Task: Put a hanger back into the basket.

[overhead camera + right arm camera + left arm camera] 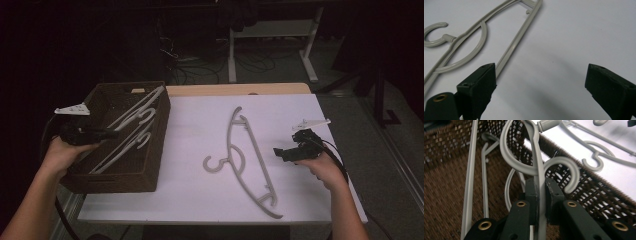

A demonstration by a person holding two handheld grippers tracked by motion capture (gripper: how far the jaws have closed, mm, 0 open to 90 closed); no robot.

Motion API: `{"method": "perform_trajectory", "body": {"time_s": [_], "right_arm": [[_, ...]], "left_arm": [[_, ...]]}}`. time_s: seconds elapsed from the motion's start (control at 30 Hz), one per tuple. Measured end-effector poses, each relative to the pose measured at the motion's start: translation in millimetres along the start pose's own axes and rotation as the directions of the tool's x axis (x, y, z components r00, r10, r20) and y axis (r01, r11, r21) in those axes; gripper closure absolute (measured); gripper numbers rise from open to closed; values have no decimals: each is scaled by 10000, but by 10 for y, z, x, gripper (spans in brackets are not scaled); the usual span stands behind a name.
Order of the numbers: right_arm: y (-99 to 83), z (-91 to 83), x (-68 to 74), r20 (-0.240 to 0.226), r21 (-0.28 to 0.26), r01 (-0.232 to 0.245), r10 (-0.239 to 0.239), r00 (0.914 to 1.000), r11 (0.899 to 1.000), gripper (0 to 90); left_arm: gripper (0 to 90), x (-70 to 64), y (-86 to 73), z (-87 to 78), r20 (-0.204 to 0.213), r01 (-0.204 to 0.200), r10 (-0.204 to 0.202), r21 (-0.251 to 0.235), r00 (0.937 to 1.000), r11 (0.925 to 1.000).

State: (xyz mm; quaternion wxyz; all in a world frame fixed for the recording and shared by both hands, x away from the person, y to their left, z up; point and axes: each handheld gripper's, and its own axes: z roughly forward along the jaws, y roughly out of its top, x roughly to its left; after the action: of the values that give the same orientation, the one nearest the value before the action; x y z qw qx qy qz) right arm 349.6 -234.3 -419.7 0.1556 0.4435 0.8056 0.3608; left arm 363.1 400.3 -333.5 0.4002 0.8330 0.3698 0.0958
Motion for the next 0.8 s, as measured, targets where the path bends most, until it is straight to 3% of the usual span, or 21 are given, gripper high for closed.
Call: {"method": "perform_trajectory", "body": {"time_s": [0.27,0.8], "right_arm": [[-1,-2,0,22,-5,2,-2,10000,10000,98],[1,21,7,13,64,55,-55,10000,10000,98]], "left_arm": [[825,69,-124,41,321,163,-162,-31,9994,9999],[827,106,-148,-55,336,88,-67,-621,9994,9980]]}}
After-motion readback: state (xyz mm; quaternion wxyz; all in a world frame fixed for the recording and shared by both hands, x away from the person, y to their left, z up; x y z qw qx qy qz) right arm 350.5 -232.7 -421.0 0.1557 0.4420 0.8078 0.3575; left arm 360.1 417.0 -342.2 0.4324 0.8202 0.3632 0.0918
